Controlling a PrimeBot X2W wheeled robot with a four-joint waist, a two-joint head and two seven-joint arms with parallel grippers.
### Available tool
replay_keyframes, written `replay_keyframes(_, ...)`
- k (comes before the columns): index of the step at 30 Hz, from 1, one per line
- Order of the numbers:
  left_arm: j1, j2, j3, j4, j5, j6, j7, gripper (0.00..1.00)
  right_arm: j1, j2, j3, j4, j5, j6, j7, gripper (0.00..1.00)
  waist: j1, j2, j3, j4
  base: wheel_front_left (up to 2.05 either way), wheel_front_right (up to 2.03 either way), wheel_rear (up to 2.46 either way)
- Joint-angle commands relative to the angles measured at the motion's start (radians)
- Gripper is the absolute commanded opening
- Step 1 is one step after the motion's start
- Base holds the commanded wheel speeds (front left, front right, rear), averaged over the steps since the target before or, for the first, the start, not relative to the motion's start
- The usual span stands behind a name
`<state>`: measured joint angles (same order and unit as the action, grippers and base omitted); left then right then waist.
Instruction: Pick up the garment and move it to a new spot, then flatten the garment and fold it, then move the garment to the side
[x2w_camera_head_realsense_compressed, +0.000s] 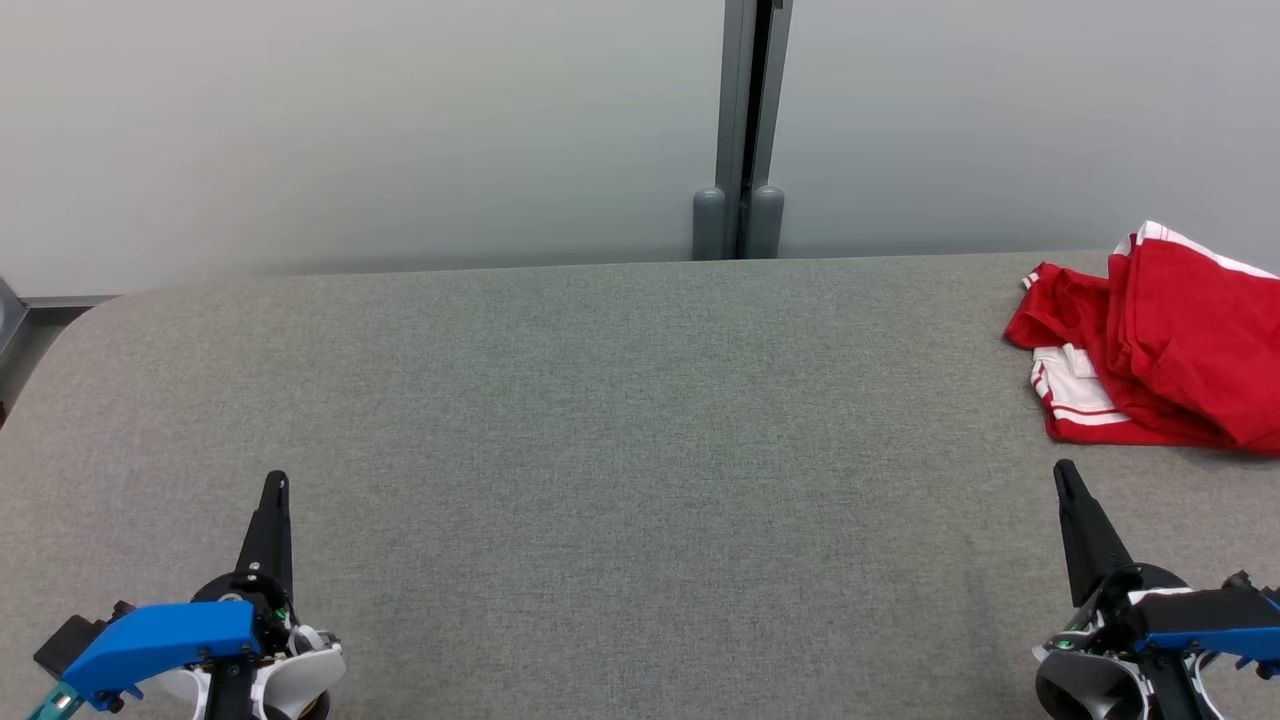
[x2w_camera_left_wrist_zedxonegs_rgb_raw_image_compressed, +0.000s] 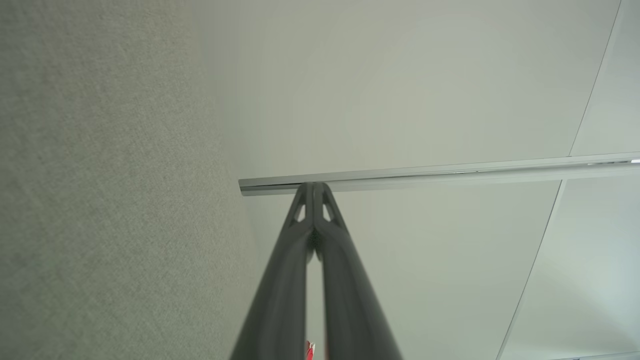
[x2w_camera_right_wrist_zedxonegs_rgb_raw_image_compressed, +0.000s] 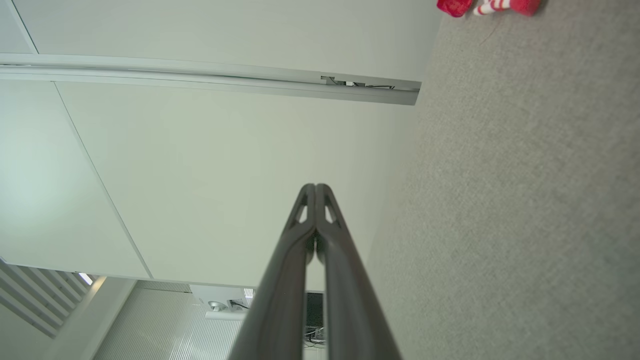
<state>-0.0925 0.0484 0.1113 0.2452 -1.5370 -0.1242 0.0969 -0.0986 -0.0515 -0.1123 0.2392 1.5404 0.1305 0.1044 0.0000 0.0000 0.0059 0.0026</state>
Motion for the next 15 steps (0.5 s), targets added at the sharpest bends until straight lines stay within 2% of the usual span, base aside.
replay_keyframes(1,-0.018,0.003,0.002,-0.001,-0.025,-0.01,0.008,0.0,-0.013,0.002,-0.003,0.002,0.025,0.0,0.005,0.0,0.0,0.0,-0.001,-0.001,0.0,0.0,0.0)
replay_keyframes(10,-0.023,0.003,0.004,0.001,-0.082,-0.011,0.022,0.0,-0.017,0.002,-0.003,0.008,0.078,0.0,0.012,0.0,0.0,0.0,-0.003,-0.003,0.0,0.0,0.0)
replay_keyframes(15,-0.022,0.003,0.004,0.001,-0.077,-0.011,0.021,0.0,-0.017,0.002,-0.003,0.008,0.073,0.0,0.012,0.0,0.0,0.0,-0.003,-0.003,0.0,0.0,0.0)
